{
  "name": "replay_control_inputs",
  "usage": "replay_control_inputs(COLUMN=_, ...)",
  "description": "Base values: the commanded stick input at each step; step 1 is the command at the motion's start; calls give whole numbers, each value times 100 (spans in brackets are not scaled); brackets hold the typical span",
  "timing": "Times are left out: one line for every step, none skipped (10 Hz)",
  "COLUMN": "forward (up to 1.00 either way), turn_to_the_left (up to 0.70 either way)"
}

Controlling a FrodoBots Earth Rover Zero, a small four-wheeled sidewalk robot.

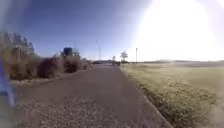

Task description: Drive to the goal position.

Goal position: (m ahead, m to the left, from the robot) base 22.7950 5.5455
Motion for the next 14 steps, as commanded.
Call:
replay_control_inputs(forward=70, turn_to_the_left=0)
replay_control_inputs(forward=70, turn_to_the_left=0)
replay_control_inputs(forward=70, turn_to_the_left=0)
replay_control_inputs(forward=70, turn_to_the_left=0)
replay_control_inputs(forward=70, turn_to_the_left=0)
replay_control_inputs(forward=70, turn_to_the_left=0)
replay_control_inputs(forward=70, turn_to_the_left=0)
replay_control_inputs(forward=70, turn_to_the_left=0)
replay_control_inputs(forward=70, turn_to_the_left=0)
replay_control_inputs(forward=70, turn_to_the_left=0)
replay_control_inputs(forward=70, turn_to_the_left=0)
replay_control_inputs(forward=70, turn_to_the_left=0)
replay_control_inputs(forward=70, turn_to_the_left=0)
replay_control_inputs(forward=70, turn_to_the_left=0)
